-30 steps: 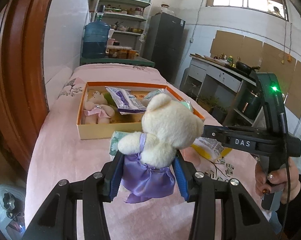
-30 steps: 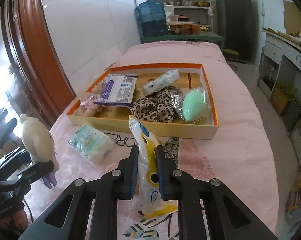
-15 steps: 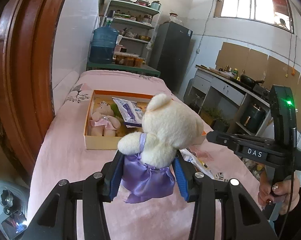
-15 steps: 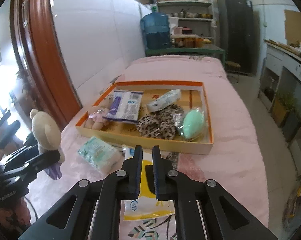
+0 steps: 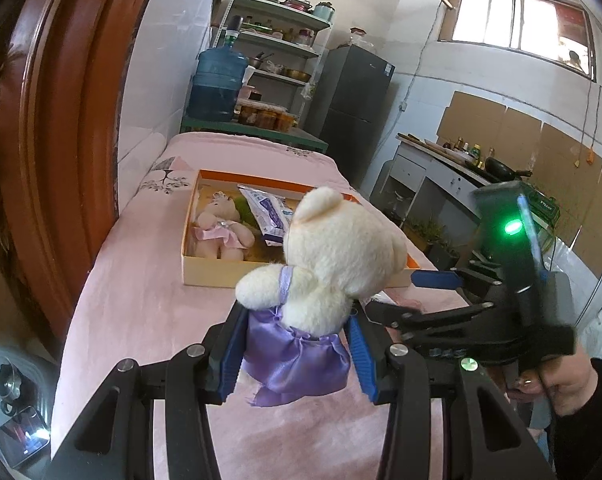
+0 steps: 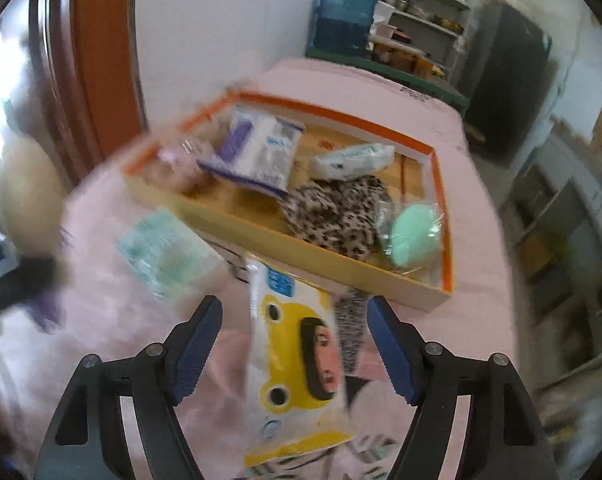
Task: Organize soft objects
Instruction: 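Lift the teddy bear with the left gripper while the right gripper grasps the yellow wipes pack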
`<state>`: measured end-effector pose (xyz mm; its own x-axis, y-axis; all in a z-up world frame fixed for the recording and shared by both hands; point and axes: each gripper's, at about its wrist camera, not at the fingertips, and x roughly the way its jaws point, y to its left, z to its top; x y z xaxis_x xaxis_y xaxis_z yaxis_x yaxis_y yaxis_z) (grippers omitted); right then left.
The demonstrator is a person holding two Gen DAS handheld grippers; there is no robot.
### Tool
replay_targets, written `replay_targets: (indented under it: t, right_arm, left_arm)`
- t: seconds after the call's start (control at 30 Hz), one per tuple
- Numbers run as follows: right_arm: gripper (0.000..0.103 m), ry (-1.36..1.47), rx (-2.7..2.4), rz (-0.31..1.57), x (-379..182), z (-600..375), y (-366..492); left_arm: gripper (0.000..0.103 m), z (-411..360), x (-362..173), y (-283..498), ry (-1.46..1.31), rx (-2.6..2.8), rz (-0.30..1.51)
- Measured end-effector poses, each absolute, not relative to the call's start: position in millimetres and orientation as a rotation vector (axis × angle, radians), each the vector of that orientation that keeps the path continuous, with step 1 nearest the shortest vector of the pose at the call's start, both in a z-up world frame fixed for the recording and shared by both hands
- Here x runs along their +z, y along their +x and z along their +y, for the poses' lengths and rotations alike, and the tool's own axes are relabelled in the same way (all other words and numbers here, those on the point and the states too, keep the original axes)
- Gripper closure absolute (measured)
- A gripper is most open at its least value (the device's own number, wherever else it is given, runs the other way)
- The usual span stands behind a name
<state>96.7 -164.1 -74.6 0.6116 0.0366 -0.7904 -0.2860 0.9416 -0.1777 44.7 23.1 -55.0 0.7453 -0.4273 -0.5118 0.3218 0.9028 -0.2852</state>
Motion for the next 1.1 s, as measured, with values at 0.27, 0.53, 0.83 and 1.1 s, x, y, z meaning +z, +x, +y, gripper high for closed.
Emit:
replay_targets:
  t: [0.27,0.53,0.83,1.1]
  right_arm:
    - [0.075,-0.307,0.185,0.999,-84.0,-169.9,110.3]
    - [0.083,-0.213,0.193,0.985,-74.2,-196.1,102.8]
    - [0.088,-0.119,0.230,0.886,-48.0,-209.1,87.5]
    - [0.090,-0.107,0.255,0.760,-20.2,-204.1,76.6]
  left_arm:
    - [0.056,30.2,-58.8,42.2,-0.202,-0.405,0.601]
    - [0.056,32.8,-61.6,41.1,-0.217,-0.407,0.611]
    - [0.056,31.4,-57.0,41.6,-0.206,-0.403,0.592]
    - [0.056,24.1,-35.8,50.8,-0.171,-0.361,0.558]
